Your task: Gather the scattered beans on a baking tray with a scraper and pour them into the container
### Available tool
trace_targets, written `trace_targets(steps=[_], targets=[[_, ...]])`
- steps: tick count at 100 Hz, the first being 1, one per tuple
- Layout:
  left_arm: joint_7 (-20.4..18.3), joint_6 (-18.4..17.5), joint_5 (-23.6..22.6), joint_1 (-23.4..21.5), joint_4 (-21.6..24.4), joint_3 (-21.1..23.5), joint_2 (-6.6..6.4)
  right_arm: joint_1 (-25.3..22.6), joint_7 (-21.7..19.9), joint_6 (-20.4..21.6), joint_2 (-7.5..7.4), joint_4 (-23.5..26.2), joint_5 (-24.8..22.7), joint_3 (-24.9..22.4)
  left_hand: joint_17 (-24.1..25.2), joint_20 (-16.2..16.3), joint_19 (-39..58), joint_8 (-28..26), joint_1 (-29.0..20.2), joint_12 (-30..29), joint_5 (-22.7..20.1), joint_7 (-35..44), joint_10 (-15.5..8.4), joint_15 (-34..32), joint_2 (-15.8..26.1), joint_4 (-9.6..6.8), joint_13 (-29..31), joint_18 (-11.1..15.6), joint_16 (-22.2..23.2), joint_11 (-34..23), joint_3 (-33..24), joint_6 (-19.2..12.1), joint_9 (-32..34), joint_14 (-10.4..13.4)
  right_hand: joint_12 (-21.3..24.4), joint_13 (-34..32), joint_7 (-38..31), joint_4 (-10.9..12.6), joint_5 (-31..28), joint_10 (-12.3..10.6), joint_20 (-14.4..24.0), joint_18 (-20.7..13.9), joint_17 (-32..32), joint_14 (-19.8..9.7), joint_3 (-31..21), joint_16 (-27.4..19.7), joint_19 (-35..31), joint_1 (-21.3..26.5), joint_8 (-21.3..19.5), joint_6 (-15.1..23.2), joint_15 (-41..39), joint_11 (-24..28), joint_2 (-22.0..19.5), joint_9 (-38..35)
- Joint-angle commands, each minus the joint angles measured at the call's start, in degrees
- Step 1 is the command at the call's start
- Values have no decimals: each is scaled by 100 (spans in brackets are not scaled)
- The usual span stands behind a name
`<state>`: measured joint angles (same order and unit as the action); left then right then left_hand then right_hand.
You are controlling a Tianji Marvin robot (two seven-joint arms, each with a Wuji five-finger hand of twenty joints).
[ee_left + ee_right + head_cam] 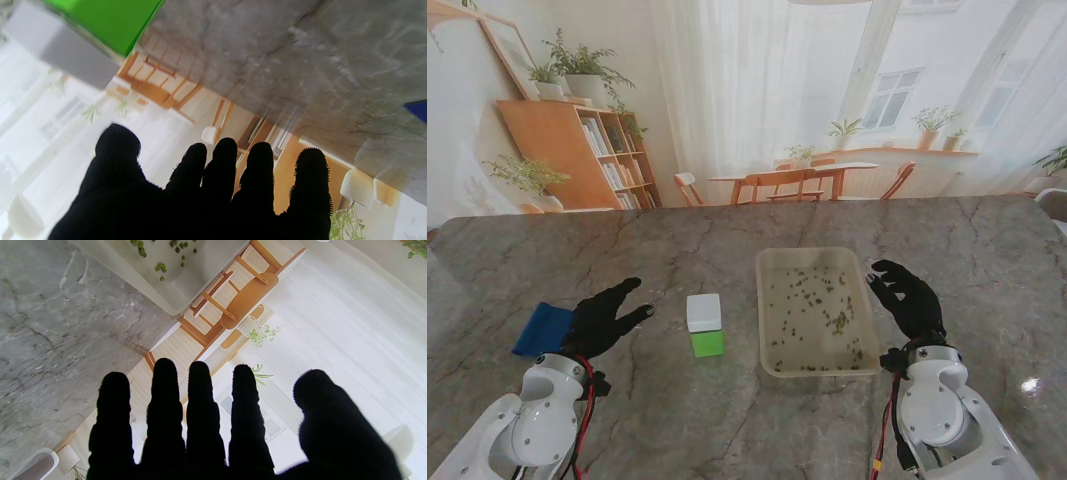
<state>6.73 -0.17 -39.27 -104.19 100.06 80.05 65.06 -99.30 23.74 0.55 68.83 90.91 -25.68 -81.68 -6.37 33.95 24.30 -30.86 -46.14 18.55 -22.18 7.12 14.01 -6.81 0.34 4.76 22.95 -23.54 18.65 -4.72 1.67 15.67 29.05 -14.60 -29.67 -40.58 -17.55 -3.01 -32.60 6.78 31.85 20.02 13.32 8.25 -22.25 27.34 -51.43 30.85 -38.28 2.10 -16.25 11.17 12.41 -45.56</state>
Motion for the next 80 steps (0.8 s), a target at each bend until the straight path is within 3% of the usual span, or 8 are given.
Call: trace_targets(steps=[1, 24, 29, 31, 36, 46, 60, 80], targets=[[-110, 52, -78, -148, -2, 13, -132, -24, -86, -21, 12, 25, 12, 7, 205, 180, 87, -185, -137, 168, 68, 123, -146, -24, -235, -385, -238, 95, 55, -71, 10, 189, -126, 140, -19, -62, -32, 137, 28, -77, 136, 70, -6, -56, 26, 71, 24, -106, 42, 100, -43, 79, -65, -16], [-727, -81, -339, -61, -275, -164, -288, -9, -159, -6, -5, 63, -1, 74, 776, -154, -585, -365, 94, 152, 1479, -333, 148, 196, -340, -400, -1394, 336, -69, 221, -13, 886, -1554, -25, -22, -81, -36, 137, 18, -74, 137, 74, 4, -56, 26, 79, 18, -107, 41, 94, -59, 83, -64, -29], [-880, -153, -273, 57, -401, -268, -315, 0, -176, -3, -8, 61, 7, 85, 930, -295, -837, 267, 165, 47, 1436, -741, 253, 239, -309, -395, -1727, 438, -143, 289, -14, 1055, -1994, -52, -23, -76, -37, 137, 15, -73, 136, 74, 0, -60, 27, 79, 19, -110, 41, 97, -58, 86, -67, -34], [-931, -186, -243, 116, -463, -318, -324, 2, -184, -2, -9, 60, 9, 88, 981, -345, -946, 908, 214, -13, 1433, -746, 294, 262, -290, -391, -1861, 476, -184, 321, -17, 1135, -2163, -54, -24, -80, -36, 137, 16, -73, 136, 73, 1, -64, 27, 80, 19, -110, 41, 91, -61, 86, -68, -36], [-1006, -296, -166, 275, -636, -449, -342, 8, -201, 1, -12, 57, 12, 92, 1081, -425, -1124, 1766, 306, -163, 1404, -840, 392, 285, -243, -393, -2094, 522, -217, 381, -19, 1287, -2368, -97, -25, -83, -37, 137, 13, -77, 136, 70, 6, -56, 26, 81, 17, -107, 41, 98, -63, 89, -67, -42], [-1046, -557, -49, 591, -980, -720, -359, 11, -217, -2, -15, 54, 13, 93, 1196, -511, -1322, 2816, 483, -763, 1381, -956, 516, 552, -149, -396, -2235, 579, -345, 540, -12, 1492, -2415, -151, -25, -88, -33, 137, 21, -75, 134, 73, -1, -56, 26, 83, 20, -106, 42, 98, -67, 88, -68, -40], [-988, -754, 60, 904, -1313, -1015, -352, 1, -184, -17, -8, 62, 9, 82, 1220, -565, -1410, 2964, 543, -897, 1368, -971, 633, 627, -99, -392, -2266, 545, -383, 576, -6, 1632, -2442, -220, -29, -96, -42, 137, -2, -68, 135, 75, 6, -51, 29, 88, 15, -106, 40, 90, -75, 93, -71, -55], [-877, -1162, 402, 1204, -1657, -1254, -309, -5, -151, -50, -1, 65, 5, 74, 1176, -587, -1427, 2973, 707, -909, 1361, -927, 589, 616, -232, -376, -2247, 572, -391, 541, 32, 1590, -2427, -155, -31, -96, -37, 137, 9, -57, 135, 78, 6, -48, 30, 92, 9, -93, 43, 87, -81, 94, -82, -58]])
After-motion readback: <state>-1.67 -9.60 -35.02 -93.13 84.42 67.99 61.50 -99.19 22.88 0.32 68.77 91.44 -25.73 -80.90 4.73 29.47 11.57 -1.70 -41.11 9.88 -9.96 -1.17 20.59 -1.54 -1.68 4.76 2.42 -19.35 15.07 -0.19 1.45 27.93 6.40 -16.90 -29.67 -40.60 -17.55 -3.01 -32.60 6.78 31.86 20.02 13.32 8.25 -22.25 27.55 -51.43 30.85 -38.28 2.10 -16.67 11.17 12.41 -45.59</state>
